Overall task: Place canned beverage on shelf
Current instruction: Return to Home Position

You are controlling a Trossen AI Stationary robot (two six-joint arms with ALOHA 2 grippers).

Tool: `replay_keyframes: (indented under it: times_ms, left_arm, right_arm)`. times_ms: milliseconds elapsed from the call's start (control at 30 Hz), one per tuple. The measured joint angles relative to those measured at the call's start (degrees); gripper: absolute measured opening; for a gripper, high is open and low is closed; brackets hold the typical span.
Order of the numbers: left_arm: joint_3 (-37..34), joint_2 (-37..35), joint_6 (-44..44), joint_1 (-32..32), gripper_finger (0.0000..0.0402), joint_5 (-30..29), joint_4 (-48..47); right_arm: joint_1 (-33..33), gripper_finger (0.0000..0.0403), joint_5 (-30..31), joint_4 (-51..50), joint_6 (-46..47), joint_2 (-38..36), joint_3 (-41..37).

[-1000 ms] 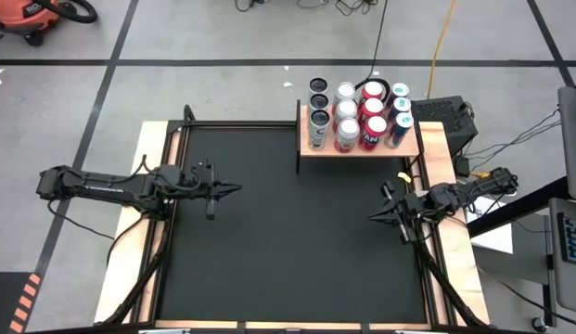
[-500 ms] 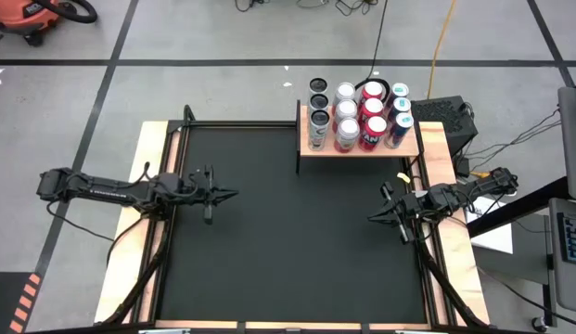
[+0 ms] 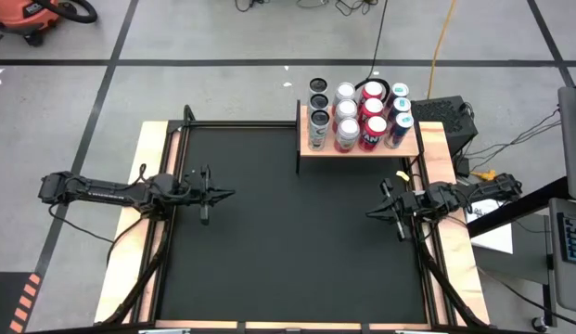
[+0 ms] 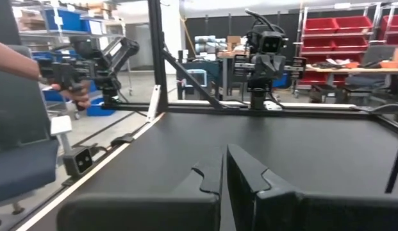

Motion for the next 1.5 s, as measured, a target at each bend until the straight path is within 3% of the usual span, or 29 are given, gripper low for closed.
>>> replay_keyframes:
  times_ms: [133, 867, 1500]
  left_arm:
    - [0.0, -0.9, 0.1, 0.0, 0.0000, 0.5, -2.6]
    - [0.0, -8.3, 1.7, 0.0, 0.0000, 2.2, -13.0]
    - [0.1, -27.1, 2.2, 0.0, 0.0000, 3.7, -28.8]
  right_arm:
    - [-2.5, 0.0000, -2.9, -0.2, -0.1, 0.0, 0.0]
    - [-11.2, 0.0000, -4.1, -1.7, -1.2, 0.0, 0.0]
    - [-13.2, 0.0000, -2.6, -1.6, -0.2, 0.0, 0.0]
